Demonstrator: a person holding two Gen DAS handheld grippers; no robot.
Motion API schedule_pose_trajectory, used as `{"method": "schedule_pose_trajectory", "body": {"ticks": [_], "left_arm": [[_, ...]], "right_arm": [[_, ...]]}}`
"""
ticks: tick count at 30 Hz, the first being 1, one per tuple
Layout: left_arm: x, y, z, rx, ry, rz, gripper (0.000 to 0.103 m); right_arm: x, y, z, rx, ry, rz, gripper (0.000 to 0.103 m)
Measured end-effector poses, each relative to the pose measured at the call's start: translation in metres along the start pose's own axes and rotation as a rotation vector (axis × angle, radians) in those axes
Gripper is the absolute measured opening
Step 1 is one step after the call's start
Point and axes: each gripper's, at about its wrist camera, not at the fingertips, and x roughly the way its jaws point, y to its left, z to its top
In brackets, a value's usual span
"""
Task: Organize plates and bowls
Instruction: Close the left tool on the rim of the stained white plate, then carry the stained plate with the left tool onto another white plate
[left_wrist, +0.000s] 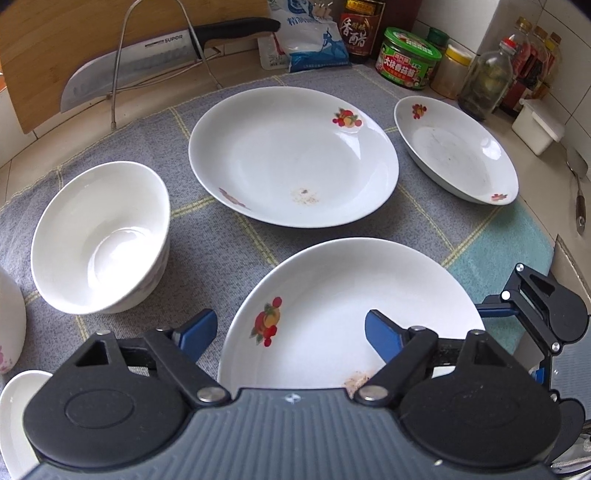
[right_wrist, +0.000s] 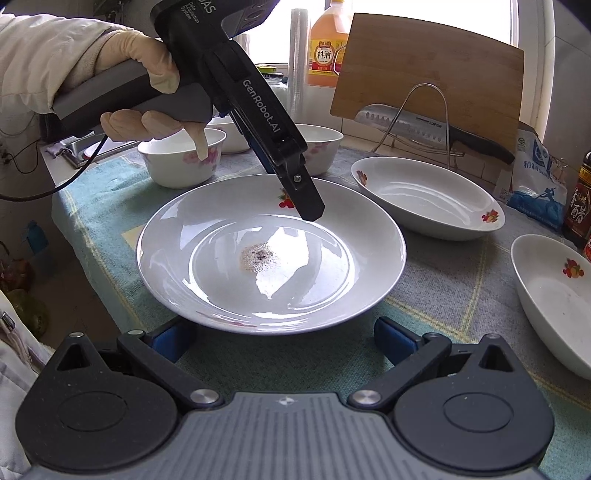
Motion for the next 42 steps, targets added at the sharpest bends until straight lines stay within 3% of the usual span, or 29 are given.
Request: {"method": "schedule_pose_trajectory", "body": {"ticks": [6, 14, 42], "left_arm": [[0.007, 0.0, 0.002, 0.027, 0.044, -0.014, 0.074], [0.011, 0.004, 0.005, 0.026, 0.069, -0.029, 0.068], [0.018, 0.001, 0.01, 0.104, 0.125, -0.042, 0.066]], "right_arm": [[0.002, 0.002, 0.002, -0.006, 0.005, 0.008, 0.103], [0.004, 0.003, 0.005, -0.012, 0.017, 0.017, 0.103], [0.007, 0.004, 0.011, -0.031, 0.039, 0.033, 0.103]]}}
